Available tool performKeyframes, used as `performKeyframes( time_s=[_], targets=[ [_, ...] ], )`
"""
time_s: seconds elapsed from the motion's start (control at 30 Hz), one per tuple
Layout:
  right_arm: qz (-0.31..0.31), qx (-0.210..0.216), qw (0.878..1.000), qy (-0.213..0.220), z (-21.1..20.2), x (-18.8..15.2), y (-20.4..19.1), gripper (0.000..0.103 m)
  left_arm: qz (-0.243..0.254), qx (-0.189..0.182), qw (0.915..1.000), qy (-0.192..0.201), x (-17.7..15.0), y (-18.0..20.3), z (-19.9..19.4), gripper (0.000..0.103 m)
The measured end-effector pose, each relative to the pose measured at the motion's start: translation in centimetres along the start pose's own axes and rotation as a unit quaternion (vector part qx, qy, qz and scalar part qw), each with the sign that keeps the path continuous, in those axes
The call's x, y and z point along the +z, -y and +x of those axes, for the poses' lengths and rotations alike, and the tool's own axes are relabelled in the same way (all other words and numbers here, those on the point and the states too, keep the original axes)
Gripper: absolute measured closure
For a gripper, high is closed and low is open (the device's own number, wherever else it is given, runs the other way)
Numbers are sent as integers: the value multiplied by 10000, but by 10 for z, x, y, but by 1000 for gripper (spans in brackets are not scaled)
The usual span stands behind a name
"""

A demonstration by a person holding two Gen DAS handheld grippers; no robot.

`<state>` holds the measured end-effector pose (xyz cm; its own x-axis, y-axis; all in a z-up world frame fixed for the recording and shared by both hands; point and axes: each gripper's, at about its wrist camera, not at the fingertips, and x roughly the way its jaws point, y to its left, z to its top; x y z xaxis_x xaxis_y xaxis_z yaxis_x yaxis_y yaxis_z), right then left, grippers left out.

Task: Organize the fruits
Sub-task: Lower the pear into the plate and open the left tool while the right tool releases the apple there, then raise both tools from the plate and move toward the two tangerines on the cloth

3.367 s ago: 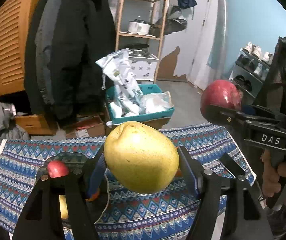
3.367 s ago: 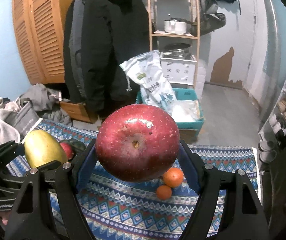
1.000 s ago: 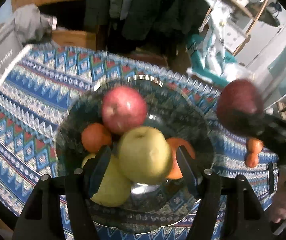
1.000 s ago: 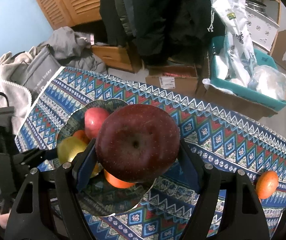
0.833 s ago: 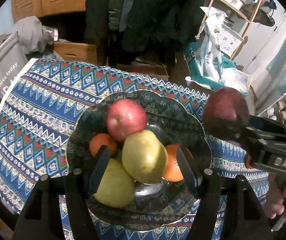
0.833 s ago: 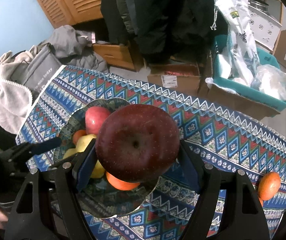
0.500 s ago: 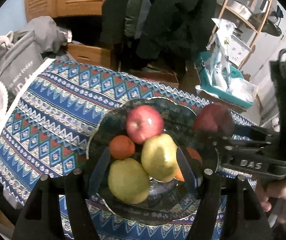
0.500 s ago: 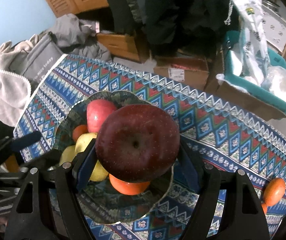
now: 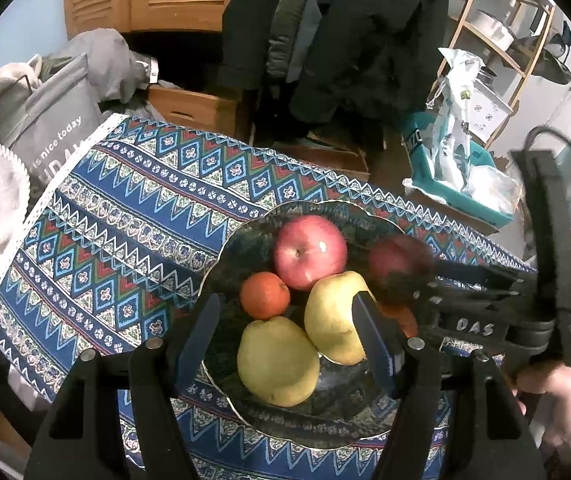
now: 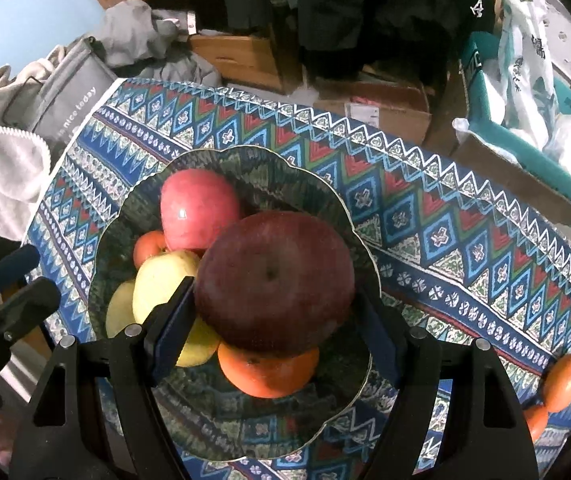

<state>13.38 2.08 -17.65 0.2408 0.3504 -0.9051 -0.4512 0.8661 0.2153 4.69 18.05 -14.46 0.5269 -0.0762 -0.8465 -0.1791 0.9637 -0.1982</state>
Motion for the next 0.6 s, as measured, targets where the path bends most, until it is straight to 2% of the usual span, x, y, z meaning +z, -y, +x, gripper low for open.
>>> performKeyframes(
  time_s=[0.07, 0.23, 0.5, 0.6],
  targets=[
    [18, 93, 9999, 135, -8, 3, 0, 25, 22, -5, 10000, 12, 0, 2, -1, 33],
    [-61, -24, 9994, 348, -25, 8, -5, 25, 74, 68, 9999, 84, 1, 7, -8, 33],
    [-318, -625, 9949, 730, -61, 4, -18, 25, 116, 86, 9995, 276, 7, 15, -26, 33],
    [-312, -714, 9929, 900, -79, 2, -19, 25, 193, 39, 9990, 395, 9, 22, -37, 33]
  ],
)
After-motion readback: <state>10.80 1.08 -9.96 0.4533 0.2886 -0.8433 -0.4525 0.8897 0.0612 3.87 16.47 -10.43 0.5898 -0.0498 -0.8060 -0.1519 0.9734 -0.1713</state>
